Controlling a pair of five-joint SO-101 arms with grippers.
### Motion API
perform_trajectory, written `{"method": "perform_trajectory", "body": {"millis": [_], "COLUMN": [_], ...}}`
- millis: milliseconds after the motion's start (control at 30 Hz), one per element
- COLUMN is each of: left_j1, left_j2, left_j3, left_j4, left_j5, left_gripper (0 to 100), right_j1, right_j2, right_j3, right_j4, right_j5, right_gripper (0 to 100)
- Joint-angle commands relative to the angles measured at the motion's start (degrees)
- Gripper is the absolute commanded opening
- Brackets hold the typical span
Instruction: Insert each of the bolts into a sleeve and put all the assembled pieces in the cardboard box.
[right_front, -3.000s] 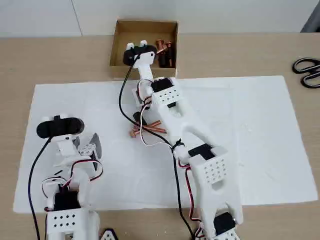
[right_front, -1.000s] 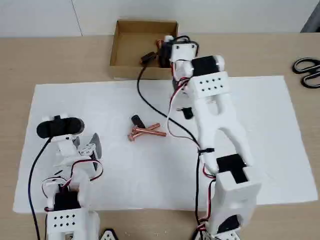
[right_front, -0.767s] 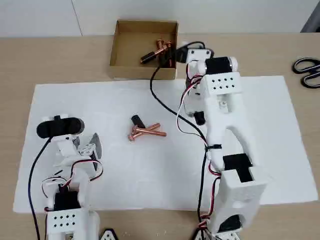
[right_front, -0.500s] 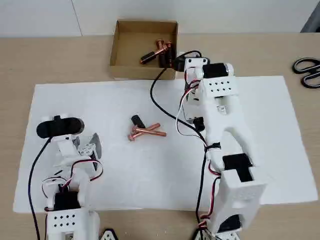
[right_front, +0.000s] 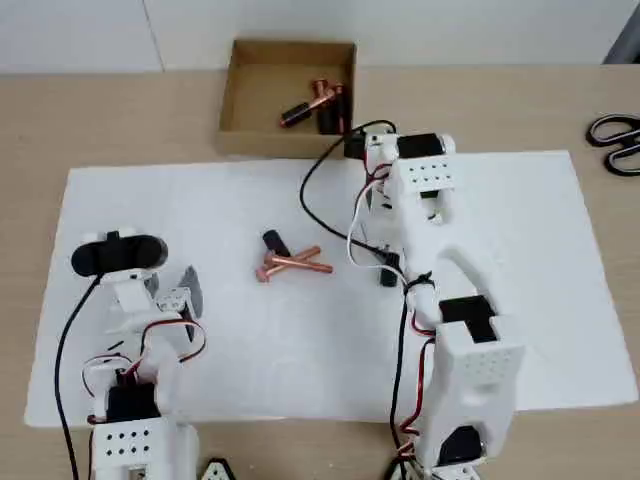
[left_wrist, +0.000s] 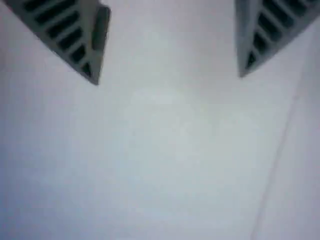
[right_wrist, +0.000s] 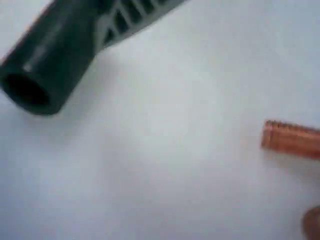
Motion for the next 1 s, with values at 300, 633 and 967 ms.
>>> {"method": "perform_trajectory", "body": {"millis": [300,633,967], "left_j1": [0.0,0.0,0.0], "left_j2": [-0.79,-0.79,-0.79], "left_j3": [-0.31,-0.31,-0.31], "left_j4": [-1.32,-1.32,-1.32], "left_j5": [0.09,0.09,0.09], "left_gripper": [17,17,17], "right_j1": [-0.31,-0.57,-0.92], "right_j2": [-0.4,-0.31,4.62], "right_j3": [-0.26,0.0,0.62], "right_j4": [1.27,3.38,4.09], "right_j5": [-0.35,-6.33,-6.51], "right_gripper": [13.0,12.7,12.7]}}
